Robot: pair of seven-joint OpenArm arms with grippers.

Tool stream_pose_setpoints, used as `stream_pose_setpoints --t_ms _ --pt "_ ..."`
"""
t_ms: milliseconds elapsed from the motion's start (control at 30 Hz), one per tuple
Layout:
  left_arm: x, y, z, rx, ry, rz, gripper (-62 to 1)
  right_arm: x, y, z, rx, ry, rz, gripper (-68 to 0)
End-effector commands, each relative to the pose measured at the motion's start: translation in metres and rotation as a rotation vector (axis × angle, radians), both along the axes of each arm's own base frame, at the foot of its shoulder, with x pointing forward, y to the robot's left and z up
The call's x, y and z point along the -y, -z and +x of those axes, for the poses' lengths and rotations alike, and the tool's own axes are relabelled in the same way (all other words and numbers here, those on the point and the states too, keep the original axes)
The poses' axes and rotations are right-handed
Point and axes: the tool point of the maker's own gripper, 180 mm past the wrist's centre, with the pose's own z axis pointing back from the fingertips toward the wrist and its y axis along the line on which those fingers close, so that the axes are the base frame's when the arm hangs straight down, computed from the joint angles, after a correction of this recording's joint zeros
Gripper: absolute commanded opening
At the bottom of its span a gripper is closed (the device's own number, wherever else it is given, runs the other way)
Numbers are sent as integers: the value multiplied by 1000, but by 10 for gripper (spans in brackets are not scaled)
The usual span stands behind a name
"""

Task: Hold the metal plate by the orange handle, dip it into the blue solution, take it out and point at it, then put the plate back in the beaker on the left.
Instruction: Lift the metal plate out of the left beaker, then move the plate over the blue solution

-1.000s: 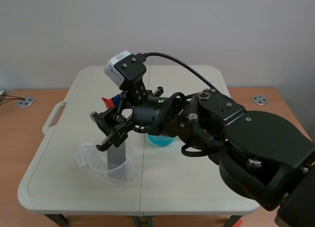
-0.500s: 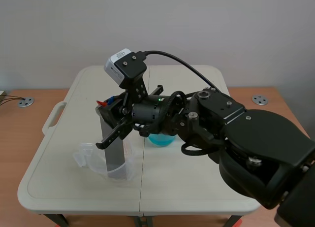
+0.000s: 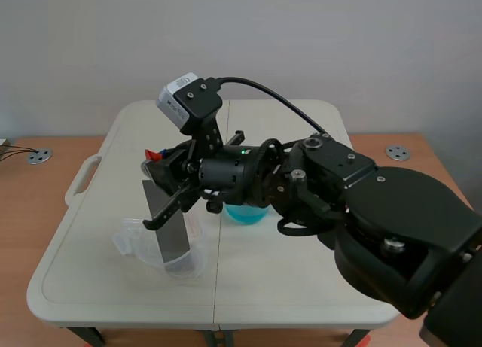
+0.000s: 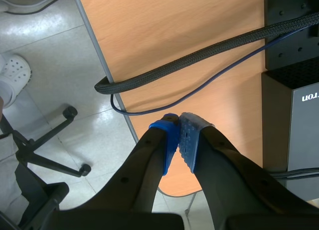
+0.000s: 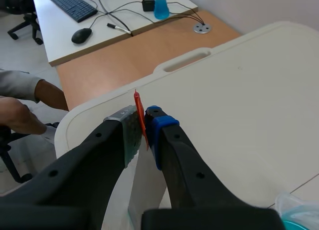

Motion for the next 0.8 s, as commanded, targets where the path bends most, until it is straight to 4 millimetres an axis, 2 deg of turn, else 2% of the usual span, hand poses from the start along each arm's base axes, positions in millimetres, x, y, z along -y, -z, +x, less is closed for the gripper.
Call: stream_pose_setpoints --t_ms 0,400,767 --pt "4 -2 0 5 -7 -12 -580 -2 -8 1 12 -13 22 -664" --pt "4 -1 8 23 -6 -13 -580 -5 -25 -5 48 -51 74 -664" --pt "4 -1 9 27 -7 -14 -580 -6 -53 -17 119 -80 114 -664"
